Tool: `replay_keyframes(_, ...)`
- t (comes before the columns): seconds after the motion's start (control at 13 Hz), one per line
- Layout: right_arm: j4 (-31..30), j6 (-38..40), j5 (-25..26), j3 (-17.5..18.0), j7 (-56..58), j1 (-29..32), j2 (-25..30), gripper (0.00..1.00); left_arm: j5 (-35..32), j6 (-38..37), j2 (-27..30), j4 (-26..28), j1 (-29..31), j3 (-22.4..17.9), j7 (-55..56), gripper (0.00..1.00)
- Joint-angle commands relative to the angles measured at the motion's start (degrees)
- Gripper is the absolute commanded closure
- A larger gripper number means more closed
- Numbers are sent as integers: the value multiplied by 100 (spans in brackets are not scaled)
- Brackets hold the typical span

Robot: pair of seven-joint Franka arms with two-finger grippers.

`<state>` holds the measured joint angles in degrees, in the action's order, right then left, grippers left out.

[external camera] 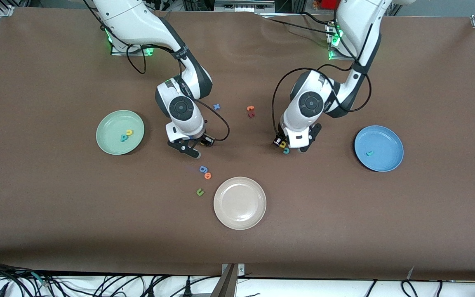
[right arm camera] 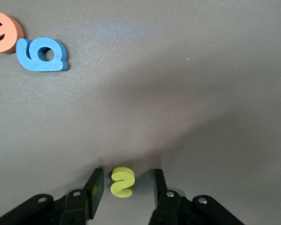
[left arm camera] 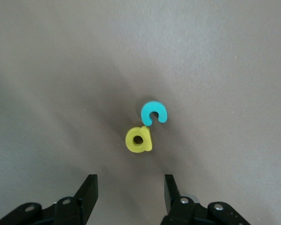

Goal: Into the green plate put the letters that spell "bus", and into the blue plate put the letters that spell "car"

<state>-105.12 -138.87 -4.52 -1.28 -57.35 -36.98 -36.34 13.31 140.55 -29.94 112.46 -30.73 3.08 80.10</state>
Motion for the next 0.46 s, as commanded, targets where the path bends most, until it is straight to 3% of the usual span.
replay_keyframes(0.0, 123, -17, 101, -30, -83, -55, -84, 76, 84, 25, -82, -120, -30, -62, -29, 36)
replay_keyframes(0.15, 123, 0, 109, -30, -40, -55, -75, 83, -301, 25, -108, -84, -21, -88, -126, 38)
replay_keyframes(0.39, 132, 236, 109, -152, 101, -3, 143, 85, -505, 34, -205, -84, -4, -97, -126, 39)
